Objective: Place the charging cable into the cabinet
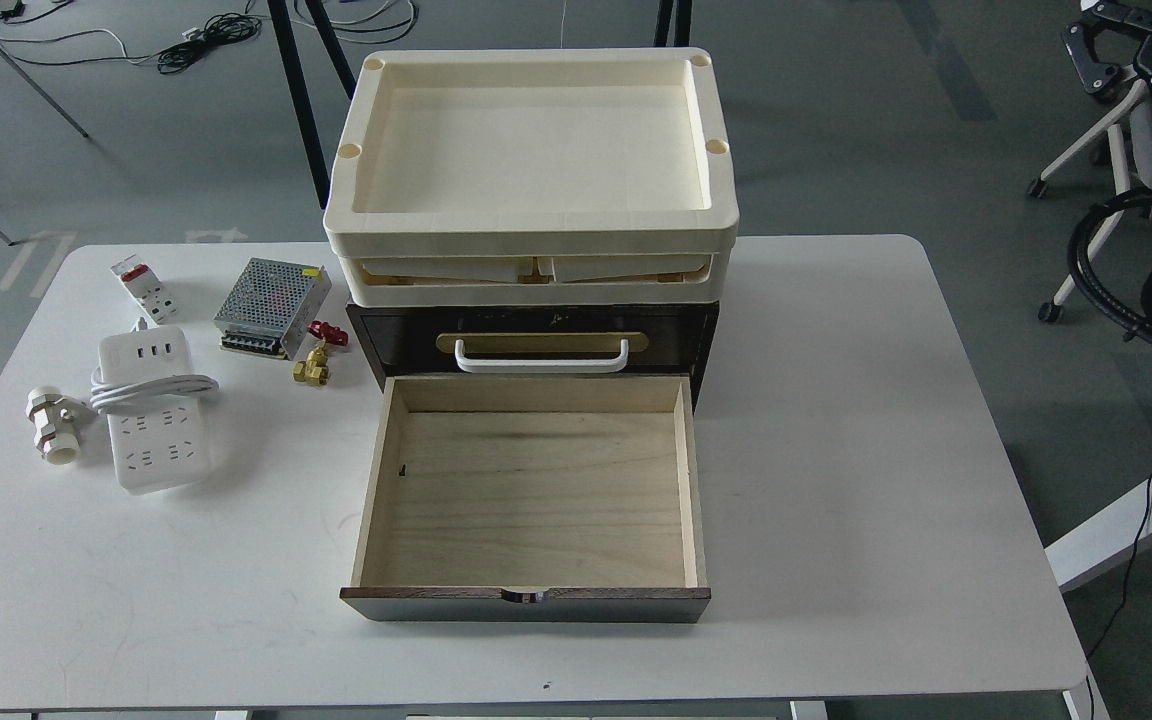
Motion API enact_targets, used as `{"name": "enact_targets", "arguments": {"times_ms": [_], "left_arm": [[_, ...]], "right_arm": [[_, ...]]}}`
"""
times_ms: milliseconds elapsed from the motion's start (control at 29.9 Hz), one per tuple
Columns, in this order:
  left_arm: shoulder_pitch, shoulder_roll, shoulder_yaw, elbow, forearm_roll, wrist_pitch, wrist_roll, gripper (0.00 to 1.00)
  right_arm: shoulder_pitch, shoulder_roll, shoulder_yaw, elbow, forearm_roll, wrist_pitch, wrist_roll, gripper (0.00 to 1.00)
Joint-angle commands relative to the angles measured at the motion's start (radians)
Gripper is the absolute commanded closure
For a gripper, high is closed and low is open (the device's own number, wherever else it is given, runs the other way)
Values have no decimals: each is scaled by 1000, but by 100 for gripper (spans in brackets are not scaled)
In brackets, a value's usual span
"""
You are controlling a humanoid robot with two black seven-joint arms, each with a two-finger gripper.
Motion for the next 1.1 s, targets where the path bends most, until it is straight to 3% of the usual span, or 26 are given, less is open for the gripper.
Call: {"name": "enact_targets", "arguments": {"times_ms": [0, 267, 468, 535, 668, 769, 936, 1069], "left_arm": [[-5, 33, 1, -67, 225, 0, 14, 4], [-1, 38, 128, -95, 256, 0, 47, 3], [13, 35, 210, -105, 269, 13, 32, 0], [15, 38, 240, -108, 352, 19, -5, 0], [13, 44, 332, -110, 643, 35, -159, 1], [13, 45, 420, -113, 811, 110, -219, 2], [24, 36, 616, -118, 865, 366, -263, 8], [47, 10, 707, -121, 982, 460, -263, 8]], "right_arm": [[-6, 0, 2, 0, 1, 0, 0, 1], [-13, 0, 3, 0, -1, 0, 1, 1], [-15, 0, 3, 0, -1, 0, 1, 1], [-18, 0, 3, 0, -1, 0, 1, 1], [-29, -6, 6, 0, -1, 0, 1, 1], [-39, -14, 9, 0, -1, 0, 1, 1], [-76, -14, 20, 0, -1, 0, 1, 1], [-96, -14, 29, 0, -1, 0, 1, 1]]}}
